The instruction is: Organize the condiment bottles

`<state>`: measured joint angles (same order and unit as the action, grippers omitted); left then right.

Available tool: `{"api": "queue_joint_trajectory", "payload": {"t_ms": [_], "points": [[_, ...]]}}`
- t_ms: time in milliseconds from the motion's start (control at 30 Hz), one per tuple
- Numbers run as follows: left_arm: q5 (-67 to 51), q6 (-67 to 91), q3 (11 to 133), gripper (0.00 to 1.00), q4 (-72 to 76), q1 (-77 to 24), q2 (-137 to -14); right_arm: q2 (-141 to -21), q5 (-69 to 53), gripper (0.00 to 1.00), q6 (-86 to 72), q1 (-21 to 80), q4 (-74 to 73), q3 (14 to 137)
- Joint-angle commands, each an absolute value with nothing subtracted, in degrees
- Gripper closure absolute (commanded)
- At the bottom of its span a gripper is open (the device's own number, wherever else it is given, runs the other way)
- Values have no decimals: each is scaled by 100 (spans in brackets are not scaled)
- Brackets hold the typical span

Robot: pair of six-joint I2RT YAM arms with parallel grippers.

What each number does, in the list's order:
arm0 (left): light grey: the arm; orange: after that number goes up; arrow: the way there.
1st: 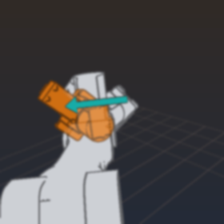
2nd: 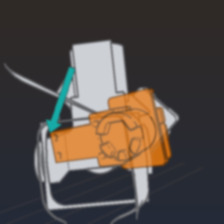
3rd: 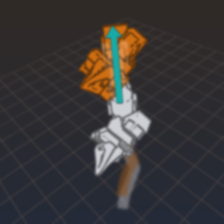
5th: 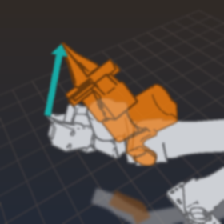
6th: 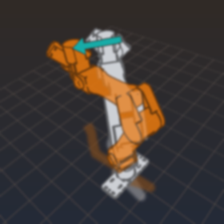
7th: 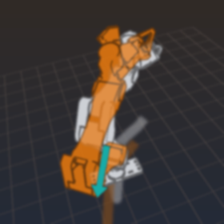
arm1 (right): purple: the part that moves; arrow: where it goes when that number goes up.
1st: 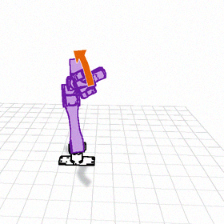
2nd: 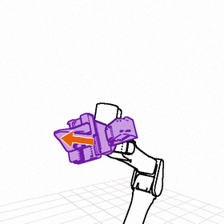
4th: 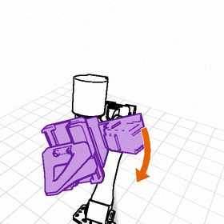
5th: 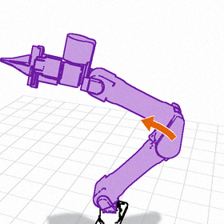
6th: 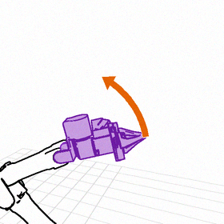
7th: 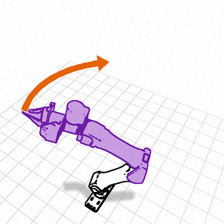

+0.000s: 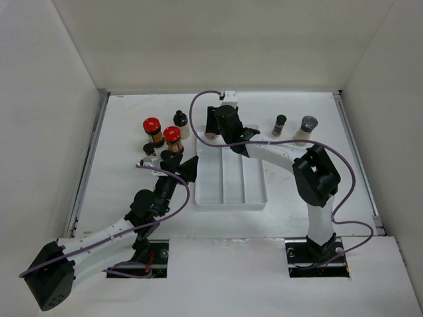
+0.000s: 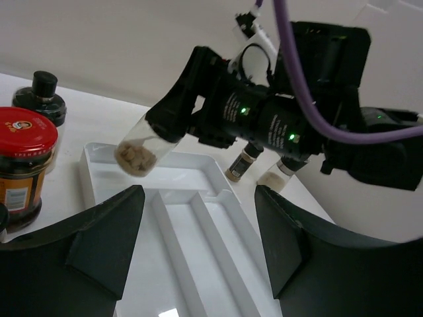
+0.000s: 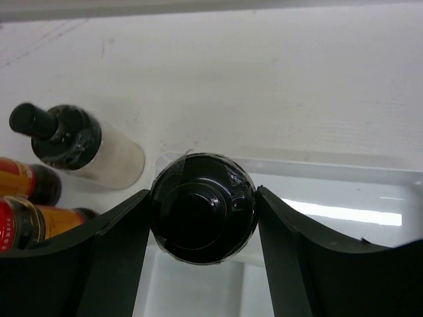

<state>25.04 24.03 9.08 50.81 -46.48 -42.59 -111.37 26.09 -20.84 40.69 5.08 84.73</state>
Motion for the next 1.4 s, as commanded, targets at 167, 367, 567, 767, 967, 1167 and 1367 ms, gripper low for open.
{"api": "queue_joint_trajectory", "payload": {"t_ms": [167,367,567,767,967,1167,1367], "points": [[2487,2584,905,34,5432,-4575,-4271,-11601,2514,49,-2215,4179,932,9079],[2487,2593,914,34,5432,-4566,-4307,-11760,2514,30,-2215,4214,817,8965],[2487,2610,932,34,5432,-4548,-4377,-11471,2452,14,-2180,4249,852,8807],[2487,2619,932,34,5432,-4548,-4403,-10058,2329,16,-2241,4005,1142,7851],[2417,2689,967,33,5440,-4601,-4508,-8317,3109,63,-2434,2626,1222,6111],[2285,2795,976,33,5546,-4548,-4685,-7936,3858,20,-2329,1342,704,5555],[2285,2795,967,33,5511,-4539,-4597,-8603,3596,4,-2206,796,528,5686]]}}
